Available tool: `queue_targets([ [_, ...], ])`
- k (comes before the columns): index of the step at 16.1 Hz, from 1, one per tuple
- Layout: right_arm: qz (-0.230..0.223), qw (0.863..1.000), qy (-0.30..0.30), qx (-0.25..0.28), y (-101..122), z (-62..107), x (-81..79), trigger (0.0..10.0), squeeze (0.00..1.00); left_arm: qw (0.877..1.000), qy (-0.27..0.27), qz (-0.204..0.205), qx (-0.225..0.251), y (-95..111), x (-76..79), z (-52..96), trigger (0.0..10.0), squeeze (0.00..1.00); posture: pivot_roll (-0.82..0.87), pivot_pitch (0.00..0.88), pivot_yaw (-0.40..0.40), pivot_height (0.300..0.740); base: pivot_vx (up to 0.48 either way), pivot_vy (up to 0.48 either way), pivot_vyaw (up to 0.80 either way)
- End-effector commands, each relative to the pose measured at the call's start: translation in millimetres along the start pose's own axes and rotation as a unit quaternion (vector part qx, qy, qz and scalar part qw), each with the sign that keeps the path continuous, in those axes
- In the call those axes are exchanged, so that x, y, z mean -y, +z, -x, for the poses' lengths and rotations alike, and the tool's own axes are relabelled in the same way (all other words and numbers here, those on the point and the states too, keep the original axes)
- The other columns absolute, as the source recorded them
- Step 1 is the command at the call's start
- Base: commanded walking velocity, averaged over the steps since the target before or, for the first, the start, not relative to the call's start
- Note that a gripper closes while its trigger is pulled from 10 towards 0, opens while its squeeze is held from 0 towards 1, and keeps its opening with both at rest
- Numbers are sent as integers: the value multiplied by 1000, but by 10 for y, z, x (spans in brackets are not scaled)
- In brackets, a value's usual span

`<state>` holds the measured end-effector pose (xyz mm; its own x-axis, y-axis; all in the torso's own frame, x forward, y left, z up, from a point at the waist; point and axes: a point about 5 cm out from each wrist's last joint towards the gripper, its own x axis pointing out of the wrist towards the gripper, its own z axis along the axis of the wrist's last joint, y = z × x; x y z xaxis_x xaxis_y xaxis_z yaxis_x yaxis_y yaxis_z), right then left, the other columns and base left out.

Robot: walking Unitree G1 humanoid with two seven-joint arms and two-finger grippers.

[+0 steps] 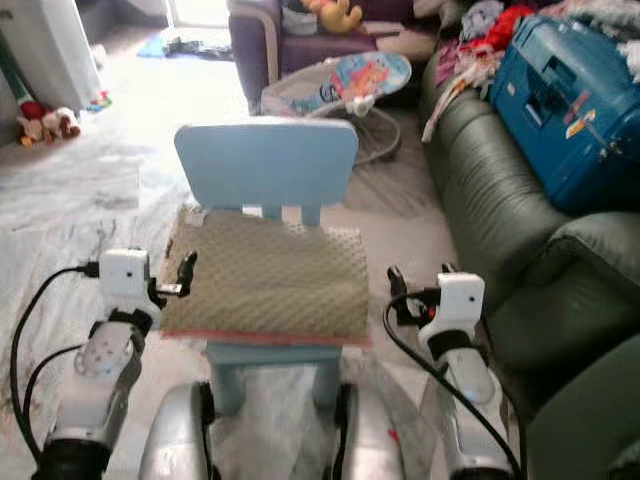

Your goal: Move the pillow to the sofa

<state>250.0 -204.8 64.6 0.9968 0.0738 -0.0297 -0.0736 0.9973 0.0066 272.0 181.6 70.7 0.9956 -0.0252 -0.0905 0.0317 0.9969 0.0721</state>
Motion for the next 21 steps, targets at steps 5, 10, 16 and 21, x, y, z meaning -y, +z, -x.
queue_targets([
  [5, -7, 1000, 5, -5, -7, 27, -2, 10000, 0, 1000, 15, -5, -3, -2, -67, 2, 10000, 0, -11, 0, -53, 525, 0, 0, 0],
  [10, -14, 1000, 10, -7, -15, 34, -11, 10000, 0, 999, 33, -21, -6, 4, -183, -14, 10000, 0, -5, 0, -54, 510, 0, 0, 0],
  [16, -4, 1000, 21, -1, 214, -271, -16, 10000, 0, 998, 42, -40, -40, -56, -369, -88, 10000, 0, 10, 0, -76, 500, 0, 0, 0],
  [21, 69, 994, 47, -72, 210, -506, -148, 10000, 0, 995, 76, -53, -46, -2, -622, -111, 10000, 0, -4, 54, -87, 500, 0, 0, 0],
])
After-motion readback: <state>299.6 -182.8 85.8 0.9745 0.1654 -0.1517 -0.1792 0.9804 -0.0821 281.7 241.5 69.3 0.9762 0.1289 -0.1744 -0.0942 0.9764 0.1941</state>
